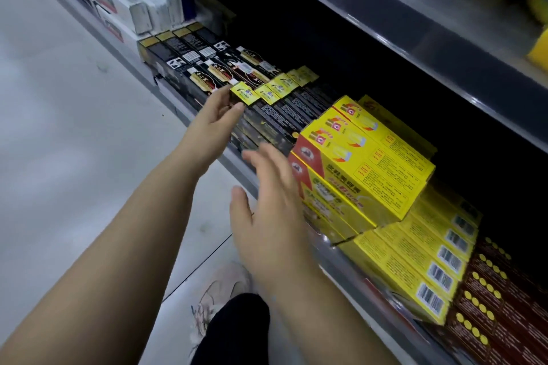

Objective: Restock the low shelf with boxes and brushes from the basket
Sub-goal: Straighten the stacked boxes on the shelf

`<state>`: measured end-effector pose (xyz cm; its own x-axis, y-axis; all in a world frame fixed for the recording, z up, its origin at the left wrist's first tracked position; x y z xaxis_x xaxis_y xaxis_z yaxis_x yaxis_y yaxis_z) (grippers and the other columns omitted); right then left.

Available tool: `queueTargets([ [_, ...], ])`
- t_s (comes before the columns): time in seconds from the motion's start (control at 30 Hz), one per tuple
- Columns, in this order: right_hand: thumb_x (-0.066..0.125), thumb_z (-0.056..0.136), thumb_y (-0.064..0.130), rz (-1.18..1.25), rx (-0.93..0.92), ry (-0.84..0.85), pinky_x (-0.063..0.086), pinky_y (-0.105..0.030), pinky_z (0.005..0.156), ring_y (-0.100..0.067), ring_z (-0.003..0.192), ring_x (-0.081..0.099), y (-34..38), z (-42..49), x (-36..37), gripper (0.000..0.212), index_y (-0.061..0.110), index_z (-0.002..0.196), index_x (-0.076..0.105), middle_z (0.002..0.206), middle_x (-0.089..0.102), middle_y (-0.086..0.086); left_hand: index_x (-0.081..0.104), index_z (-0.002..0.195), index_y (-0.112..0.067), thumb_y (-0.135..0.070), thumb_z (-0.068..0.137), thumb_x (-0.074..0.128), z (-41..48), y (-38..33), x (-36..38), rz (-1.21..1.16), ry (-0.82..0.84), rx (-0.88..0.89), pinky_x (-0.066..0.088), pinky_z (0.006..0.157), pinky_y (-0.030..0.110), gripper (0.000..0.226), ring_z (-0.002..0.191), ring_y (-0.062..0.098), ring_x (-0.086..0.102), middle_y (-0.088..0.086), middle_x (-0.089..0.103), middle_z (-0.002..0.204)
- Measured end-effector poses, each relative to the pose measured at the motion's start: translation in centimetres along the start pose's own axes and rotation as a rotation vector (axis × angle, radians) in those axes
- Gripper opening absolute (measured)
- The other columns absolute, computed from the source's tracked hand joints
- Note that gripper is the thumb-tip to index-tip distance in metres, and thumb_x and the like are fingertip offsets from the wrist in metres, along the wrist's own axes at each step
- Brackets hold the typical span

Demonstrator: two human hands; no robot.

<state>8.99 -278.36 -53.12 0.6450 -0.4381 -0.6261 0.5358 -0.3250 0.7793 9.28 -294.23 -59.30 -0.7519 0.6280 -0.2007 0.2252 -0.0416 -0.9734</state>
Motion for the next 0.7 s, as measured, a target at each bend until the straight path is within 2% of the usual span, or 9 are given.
queueTargets([
  [0.03, 0.047, 0.094, 0.015, -0.128, -0.066, 0.009, 0.021, -0.013, 0.101, -0.004, 0.134, 0.018, 1.3, 1.7, -0.4, 0.044, 0.022, 0.137, 0.039, 0.150, 0.022, 0.011, 0.030, 0.145, -0.020, -0.025, 0.097, 0.047, 0.0, 0.2, 0.2, -0.027, 0.007, -0.012, 0.033, 0.096, 0.022, 0.051, 0.131, 0.010, 0.038, 0.000, 0.039, 0.147],
  [0.13, 0.050, 0.090, 0.008, -0.472, -0.194, -0.040, 0.034, -0.028, 0.095, -0.020, 0.123, 0.041, 4.4, 6.8, -2.6, 0.037, 0.016, 0.126, 0.052, 0.136, 0.044, -0.002, 0.038, 0.140, -0.014, -0.013, 0.097, 0.046, 0.4, 0.5, 0.3, -0.075, 0.027, -0.012, 0.041, 0.096, 0.027, 0.043, 0.127, 0.019, 0.047, 0.004, 0.051, 0.136],
  [0.23, 0.053, 0.089, 0.011, -0.809, -0.103, 0.060, 0.038, -0.034, 0.078, -0.027, 0.102, 0.055, 4.2, 10.7, -3.4, 0.024, 0.015, 0.113, 0.056, 0.111, 0.059, -0.007, 0.041, 0.139, -0.013, -0.009, 0.099, 0.041, 0.7, 0.7, 0.1, -0.058, -0.014, -0.026, 0.040, 0.102, 0.033, 0.041, 0.126, 0.022, 0.047, 0.006, 0.053, 0.134],
  [0.3, 0.055, 0.087, 0.010, -0.942, -0.006, 0.137, 0.032, -0.034, 0.069, -0.025, 0.070, 0.050, 3.0, 11.9, -3.4, 0.003, 0.010, 0.087, 0.052, 0.078, 0.052, -0.004, 0.040, 0.140, -0.014, -0.004, 0.099, 0.037, 0.6, 0.7, 0.0, -0.003, -0.030, -0.016, 0.035, 0.105, 0.030, 0.043, 0.129, 0.018, 0.044, 0.004, 0.051, 0.138],
  [0.33, 0.056, 0.086, 0.009, -0.968, 0.025, 0.145, 0.031, -0.034, 0.066, -0.021, 0.058, 0.042, 2.0, 12.4, -3.3, 0.019, 0.010, 0.072, 0.043, 0.067, 0.044, -0.001, 0.040, 0.141, -0.015, -0.003, 0.099, 0.037, 0.6, 0.7, -0.1, 0.017, -0.033, -0.009, 0.034, 0.107, 0.029, 0.044, 0.129, 0.015, 0.043, 0.002, 0.050, 0.138],
  [0.4, 0.060, 0.084, 0.010, -0.982, 0.081, 0.183, 0.033, -0.031, 0.059, -0.019, 0.052, 0.037, 0.4, 13.0, -3.2, 0.035, 0.012, 0.061, 0.035, 0.059, 0.037, 0.000, 0.040, 0.141, -0.015, -0.001, 0.098, 0.038, 0.6, 0.7, -0.3, 0.026, -0.030, 0.005, 0.034, 0.109, 0.032, 0.045, 0.130, 0.013, 0.043, 0.000, 0.051, 0.138],
  [0.47, 0.063, 0.084, 0.015, -0.961, 0.096, 0.202, 0.031, -0.026, 0.049, -0.022, 0.057, 0.045, -0.4, 13.4, -3.1, 0.023, 0.011, 0.066, 0.049, 0.059, 0.041, 0.000, 0.039, 0.142, -0.016, 0.000, 0.097, 0.041, 0.5, 0.8, -0.4, 0.023, -0.025, 0.008, 0.033, 0.110, 0.032, 0.047, 0.132, 0.013, 0.041, 0.000, 0.048, 0.141],
  [0.53, 0.067, 0.082, 0.019, -0.924, 0.111, 0.219, 0.032, -0.021, 0.048, -0.023, 0.064, 0.052, -0.7, 13.6, -3.2, 0.009, 0.014, 0.088, 0.064, 0.063, 0.048, 0.001, 0.038, 0.142, -0.017, -0.002, 0.095, 0.046, 0.4, 0.8, -0.2, 0.031, -0.016, 0.015, 0.032, 0.111, 0.033, 0.050, 0.133, 0.012, 0.040, -0.001, 0.047, 0.142],
  [0.7, 0.074, 0.077, 0.033, -0.863, 0.128, 0.221, 0.046, -0.029, 0.062, -0.024, 0.081, 0.059, -1.4, 13.6, -3.3, 0.035, 0.015, 0.106, 0.065, 0.092, 0.064, -0.005, 0.034, 0.144, -0.020, -0.008, 0.091, 0.057, 0.6, 1.1, 0.3, 0.076, -0.015, 0.024, 0.033, 0.110, 0.033, 0.059, 0.136, 0.013, 0.035, -0.002, 0.044, 0.144],
])
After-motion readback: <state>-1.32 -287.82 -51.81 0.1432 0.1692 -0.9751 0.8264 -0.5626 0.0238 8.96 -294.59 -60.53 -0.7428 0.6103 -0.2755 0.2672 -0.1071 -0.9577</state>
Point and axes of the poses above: each hand's wrist, its own z-axis towards the middle knuckle, its own x-axis out of the palm, y = z × x, the point moved 7 cm from there along z, towards the middle knuckle
